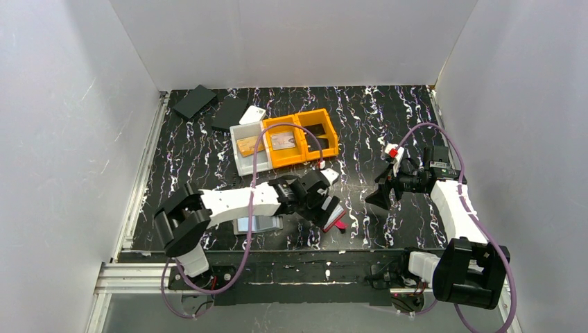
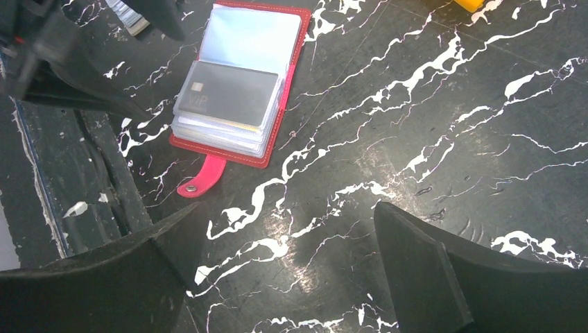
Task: Take the credit cards out of the card holder
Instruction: Remove the credit card from the card holder.
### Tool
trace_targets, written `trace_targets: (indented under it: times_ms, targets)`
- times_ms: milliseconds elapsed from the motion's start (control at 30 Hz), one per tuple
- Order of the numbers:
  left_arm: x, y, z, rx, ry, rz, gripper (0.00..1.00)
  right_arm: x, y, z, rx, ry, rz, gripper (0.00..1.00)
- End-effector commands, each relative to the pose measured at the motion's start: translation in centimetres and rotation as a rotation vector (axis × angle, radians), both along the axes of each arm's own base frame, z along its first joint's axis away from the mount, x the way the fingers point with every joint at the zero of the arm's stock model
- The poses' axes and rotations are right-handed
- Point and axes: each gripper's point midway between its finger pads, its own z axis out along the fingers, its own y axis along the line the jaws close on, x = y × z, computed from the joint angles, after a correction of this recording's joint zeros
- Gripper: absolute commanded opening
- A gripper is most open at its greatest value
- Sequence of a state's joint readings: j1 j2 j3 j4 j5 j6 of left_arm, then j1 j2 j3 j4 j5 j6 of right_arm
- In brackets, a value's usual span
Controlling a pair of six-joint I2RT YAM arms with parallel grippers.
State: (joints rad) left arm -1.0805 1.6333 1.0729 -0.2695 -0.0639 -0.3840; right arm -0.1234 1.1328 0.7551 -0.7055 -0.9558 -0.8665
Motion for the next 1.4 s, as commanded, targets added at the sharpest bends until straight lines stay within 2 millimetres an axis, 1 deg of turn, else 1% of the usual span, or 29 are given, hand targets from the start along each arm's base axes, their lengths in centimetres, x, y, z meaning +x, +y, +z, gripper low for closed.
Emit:
trace_targets:
  times_ms: [0, 100, 200, 400, 533, 733, 833, 1033, 1133, 1300, 1333, 1367]
  targets:
    - [0.8, -1.5, 0.4, 0.019, -0.032, -0.039, 0.78, 0.4, 0.1, 0.9, 0.018, -0.015, 0.001, 0.98]
    - [0.8, -2.1, -0.1, 0.035, -0.008, -0.057, 0.72, 0.5, 0.1, 0.8, 0.017, -0.013, 0.0, 0.98]
    - [0.8, -2.4, -0.5, 0.045, 0.0, -0.059, 0.7, 0.6, 0.1, 0.8, 0.018, -0.009, 0.0, 0.98]
    - [1.0, -2.0, -0.2, 0.047, -0.027, -0.058, 0.7, 0.6, 0.0, 0.4, 0.017, 0.012, -0.002, 0.98]
    - [0.8, -2.0, 0.1, 0.029, -0.028, -0.081, 0.7, 0.5, 0.0, 0.4, 0.014, 0.008, -0.002, 0.98]
    - [0.8, -1.5, 0.4, 0.027, -0.024, -0.088, 0.69, 0.7, 0.0, 0.4, 0.016, 0.002, -0.004, 0.98]
    - [0.7, -1.0, 1.0, -0.002, -0.038, -0.079, 0.7, 1.4, -0.3, 0.2, 0.015, 0.023, -0.05, 0.98]
    - [0.8, -0.7, 2.4, -0.091, -0.04, -0.039, 0.76, 1.7, 0.0, 0.0, 0.016, 0.046, -0.071, 0.98]
    - [0.8, -0.7, 2.9, -0.15, 0.003, -0.018, 0.77, 2.1, 0.5, -0.6, -0.029, 0.052, -0.076, 0.98]
    - [0.8, 0.4, 2.8, -0.162, 0.042, 0.047, 0.75, 3.2, 3.5, -2.1, -0.2, 0.019, -0.054, 0.98]
    - [0.7, 0.5, 2.8, -0.165, 0.045, 0.053, 0.75, 3.5, 3.9, -2.4, -0.232, 0.013, -0.062, 0.97]
    - [0.6, 0.6, 2.7, -0.168, 0.047, 0.056, 0.74, 4.0, 3.8, -2.9, -0.274, 0.015, -0.091, 0.95]
